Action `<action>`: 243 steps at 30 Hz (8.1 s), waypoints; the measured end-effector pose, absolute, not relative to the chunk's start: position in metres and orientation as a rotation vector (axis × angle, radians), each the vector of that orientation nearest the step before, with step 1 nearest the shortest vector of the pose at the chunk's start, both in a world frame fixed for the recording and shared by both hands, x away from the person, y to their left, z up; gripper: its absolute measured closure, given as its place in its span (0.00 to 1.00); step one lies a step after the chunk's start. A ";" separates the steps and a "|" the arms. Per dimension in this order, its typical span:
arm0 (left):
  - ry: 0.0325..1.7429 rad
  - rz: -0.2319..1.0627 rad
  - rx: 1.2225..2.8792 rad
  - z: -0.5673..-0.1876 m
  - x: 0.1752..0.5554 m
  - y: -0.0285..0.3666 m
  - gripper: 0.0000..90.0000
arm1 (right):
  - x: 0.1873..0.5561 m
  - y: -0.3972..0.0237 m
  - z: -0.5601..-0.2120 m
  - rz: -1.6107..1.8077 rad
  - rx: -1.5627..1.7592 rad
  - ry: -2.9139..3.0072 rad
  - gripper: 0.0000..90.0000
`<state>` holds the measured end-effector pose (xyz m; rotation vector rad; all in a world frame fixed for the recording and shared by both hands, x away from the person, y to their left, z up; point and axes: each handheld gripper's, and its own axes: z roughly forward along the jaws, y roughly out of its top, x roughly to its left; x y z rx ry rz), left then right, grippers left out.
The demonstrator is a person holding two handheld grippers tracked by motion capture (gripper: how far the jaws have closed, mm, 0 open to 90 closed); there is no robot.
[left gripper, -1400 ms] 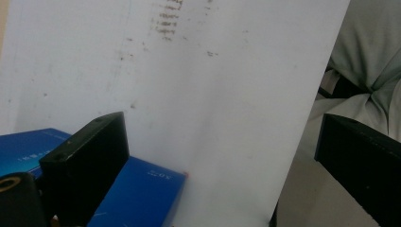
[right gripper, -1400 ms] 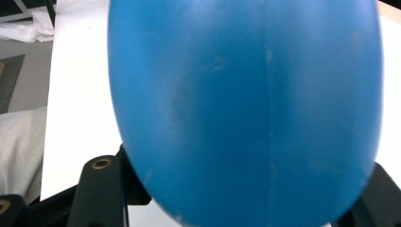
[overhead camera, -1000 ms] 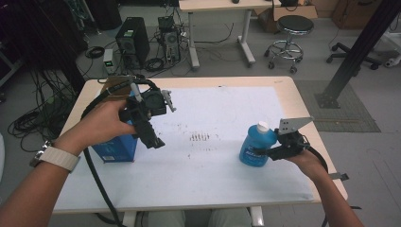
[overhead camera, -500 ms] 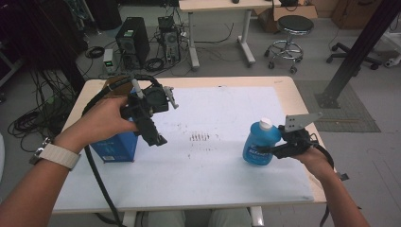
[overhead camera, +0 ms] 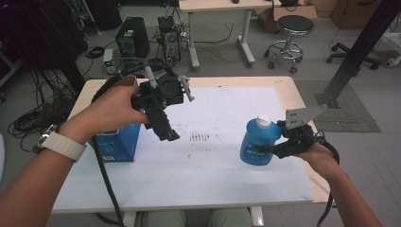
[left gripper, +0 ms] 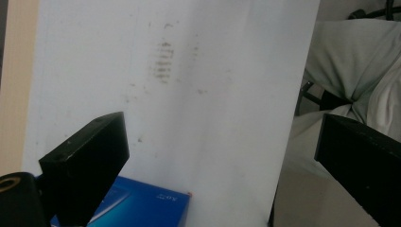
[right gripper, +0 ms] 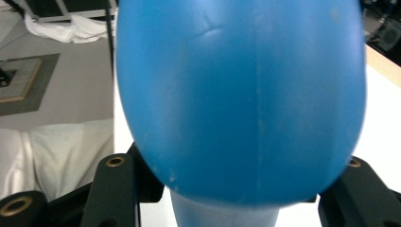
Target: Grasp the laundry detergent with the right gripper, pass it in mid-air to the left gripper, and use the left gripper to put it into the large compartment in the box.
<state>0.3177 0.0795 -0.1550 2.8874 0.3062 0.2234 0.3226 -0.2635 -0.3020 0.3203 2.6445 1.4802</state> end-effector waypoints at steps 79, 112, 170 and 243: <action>0.104 0.135 2.964 -0.158 0.311 0.022 0.06 | 0.333 -0.116 -0.266 1.439 -0.063 2.847 0.49; 0.067 0.128 2.977 -0.169 0.312 0.019 0.27 | 0.334 -0.115 -0.266 1.446 -0.082 2.843 0.49; 0.163 0.155 2.999 -0.165 0.310 0.025 0.43 | 0.334 -0.175 -0.261 1.418 0.089 2.819 0.15; 1.893 0.486 2.122 -0.066 0.376 0.219 0.42 | 0.345 -0.311 -0.257 0.725 0.591 2.784 0.08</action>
